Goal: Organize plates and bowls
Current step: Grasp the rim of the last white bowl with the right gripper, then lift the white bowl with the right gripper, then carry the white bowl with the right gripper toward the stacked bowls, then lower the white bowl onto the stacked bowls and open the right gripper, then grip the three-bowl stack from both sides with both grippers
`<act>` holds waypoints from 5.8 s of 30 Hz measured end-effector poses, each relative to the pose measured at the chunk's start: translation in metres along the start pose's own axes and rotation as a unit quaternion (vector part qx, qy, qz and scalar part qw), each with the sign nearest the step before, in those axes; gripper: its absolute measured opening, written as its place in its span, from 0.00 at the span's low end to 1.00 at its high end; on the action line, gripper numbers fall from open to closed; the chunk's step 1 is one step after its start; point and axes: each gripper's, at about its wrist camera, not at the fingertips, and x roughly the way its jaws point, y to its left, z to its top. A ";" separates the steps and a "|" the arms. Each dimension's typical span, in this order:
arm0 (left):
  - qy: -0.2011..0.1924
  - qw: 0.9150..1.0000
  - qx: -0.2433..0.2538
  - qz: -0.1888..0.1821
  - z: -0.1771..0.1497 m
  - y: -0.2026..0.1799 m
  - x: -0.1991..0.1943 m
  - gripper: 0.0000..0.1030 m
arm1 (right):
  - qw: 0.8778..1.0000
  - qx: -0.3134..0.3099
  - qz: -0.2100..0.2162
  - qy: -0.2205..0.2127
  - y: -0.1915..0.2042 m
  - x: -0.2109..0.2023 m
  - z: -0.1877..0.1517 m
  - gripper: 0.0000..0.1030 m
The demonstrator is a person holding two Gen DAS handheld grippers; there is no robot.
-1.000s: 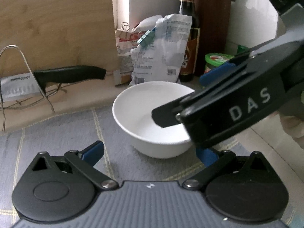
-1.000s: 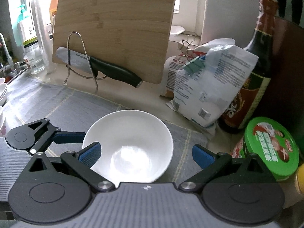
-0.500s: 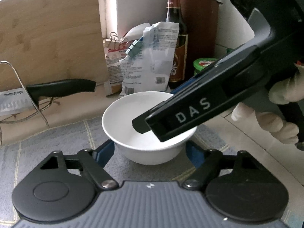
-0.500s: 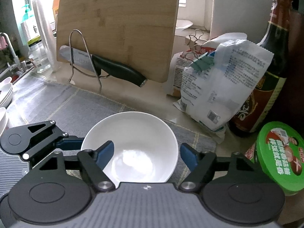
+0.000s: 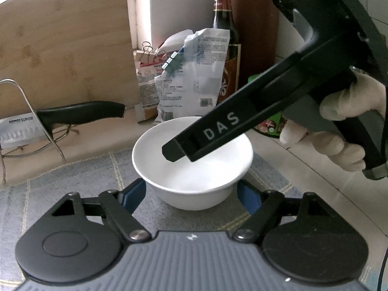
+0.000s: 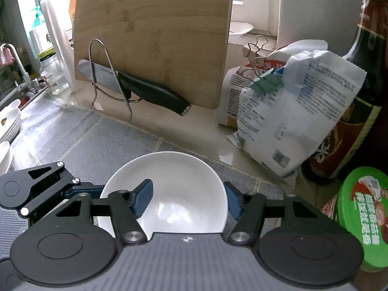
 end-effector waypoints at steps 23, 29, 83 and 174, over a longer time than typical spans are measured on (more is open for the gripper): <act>0.010 1.000 0.008 -0.007 0.000 -0.001 -0.008 0.80 | 1.000 -0.001 0.002 0.004 0.009 -0.007 -0.002 0.65; 0.012 1.000 0.014 -0.012 -0.001 0.000 -0.026 0.80 | 1.000 -0.006 0.001 0.000 0.022 -0.020 -0.004 0.65; 0.012 0.985 -0.097 0.144 -0.086 0.144 -0.238 0.80 | 0.979 -0.147 0.141 -0.032 0.298 -0.019 0.051 0.66; 0.155 0.985 0.043 -0.057 -0.146 0.210 -0.191 0.97 | 0.991 -0.117 0.030 0.060 0.309 0.013 -0.056 1.00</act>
